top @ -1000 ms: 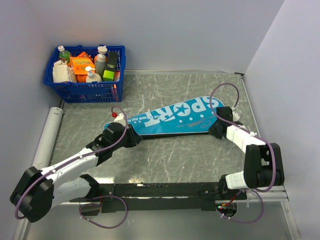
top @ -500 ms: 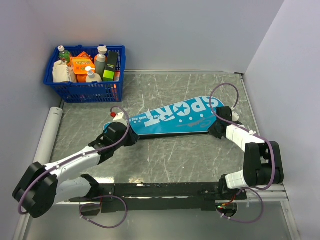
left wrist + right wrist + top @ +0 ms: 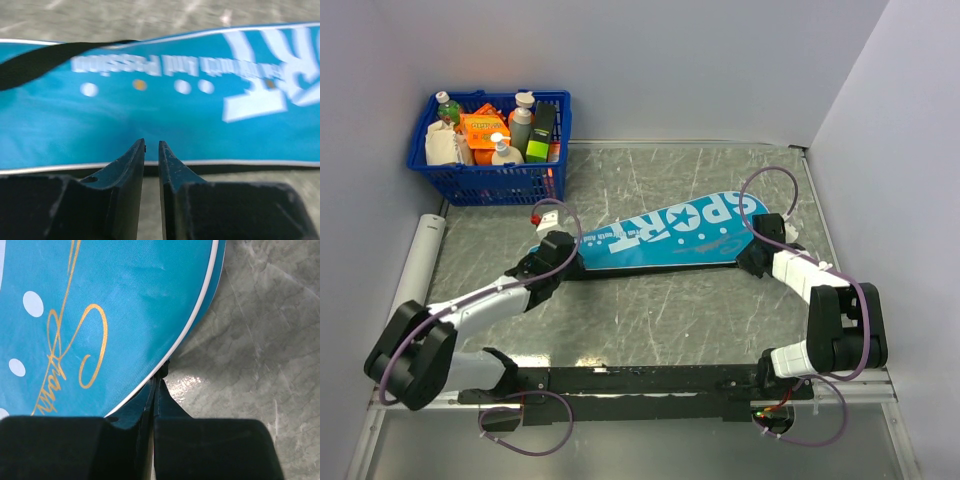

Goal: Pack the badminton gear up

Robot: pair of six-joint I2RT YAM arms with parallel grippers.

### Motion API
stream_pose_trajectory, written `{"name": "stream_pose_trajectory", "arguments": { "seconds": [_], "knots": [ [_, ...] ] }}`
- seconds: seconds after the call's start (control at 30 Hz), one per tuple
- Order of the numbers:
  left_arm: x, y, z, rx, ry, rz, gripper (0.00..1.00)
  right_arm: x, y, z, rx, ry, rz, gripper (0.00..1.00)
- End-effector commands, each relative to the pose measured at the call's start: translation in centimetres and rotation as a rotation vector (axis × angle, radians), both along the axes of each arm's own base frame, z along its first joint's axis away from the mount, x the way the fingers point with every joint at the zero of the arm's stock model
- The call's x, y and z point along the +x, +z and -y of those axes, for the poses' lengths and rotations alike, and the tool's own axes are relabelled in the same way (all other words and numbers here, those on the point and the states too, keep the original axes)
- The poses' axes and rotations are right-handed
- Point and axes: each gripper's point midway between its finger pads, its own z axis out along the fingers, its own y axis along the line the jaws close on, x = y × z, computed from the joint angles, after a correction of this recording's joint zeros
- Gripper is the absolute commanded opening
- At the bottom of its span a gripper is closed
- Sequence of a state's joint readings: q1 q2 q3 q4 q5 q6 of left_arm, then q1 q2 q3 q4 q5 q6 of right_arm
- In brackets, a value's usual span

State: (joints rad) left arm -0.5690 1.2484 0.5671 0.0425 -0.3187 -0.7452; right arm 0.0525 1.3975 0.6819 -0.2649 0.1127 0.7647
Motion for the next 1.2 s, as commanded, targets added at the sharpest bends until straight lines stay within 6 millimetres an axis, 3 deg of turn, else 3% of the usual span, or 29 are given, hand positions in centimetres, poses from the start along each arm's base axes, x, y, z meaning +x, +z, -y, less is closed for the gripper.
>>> {"name": "stream_pose_trajectory", "arguments": {
  "seconds": [0.0,0.1,0.2,0.27,0.5,0.73,0.87,1.0,1.1,1.17],
  "knots": [
    [1.8,-0.6,-1.6,0.022,0.083,0.022,0.22,1.0,0.5,-0.2,0.025,-0.002,0.054,0.0],
    [2.4,-1.8,-1.5,0.032,0.08,-0.009,0.22,1.1,0.5,-0.2,0.022,0.003,0.056,0.0],
    [2.4,-4.8,-1.2,0.069,0.063,-0.093,0.21,1.1,0.6,-0.3,0.022,0.011,0.057,0.0],
    [2.5,-5.7,-0.8,0.068,0.047,-0.12,0.19,1.3,0.6,-0.6,0.034,0.021,0.063,0.0],
    [1.2,-9.3,0.2,0.059,-0.014,-0.227,0.12,1.9,-0.1,-2.8,0.102,0.072,0.06,0.0],
    [0.7,-10.1,0.6,0.049,-0.037,-0.249,0.09,3.8,0.5,-8.6,0.136,0.183,0.072,0.0],
    [0.7,-10.1,0.6,0.05,-0.042,-0.25,0.08,4.8,1.7,-13.1,0.16,0.268,0.098,0.0],
    [0.5,-10.1,0.6,0.05,-0.049,-0.253,0.08,6.2,3.3,-16.1,0.169,0.311,0.129,0.0],
    [0.6,-9.9,0.7,0.052,-0.054,-0.248,0.08,6.1,3.3,-16.3,0.156,0.308,0.118,0.0],
    [0.6,-9.9,0.7,0.05,-0.055,-0.246,0.08,5.6,3.2,-15.2,0.126,0.288,0.1,0.0]
  ]
}}
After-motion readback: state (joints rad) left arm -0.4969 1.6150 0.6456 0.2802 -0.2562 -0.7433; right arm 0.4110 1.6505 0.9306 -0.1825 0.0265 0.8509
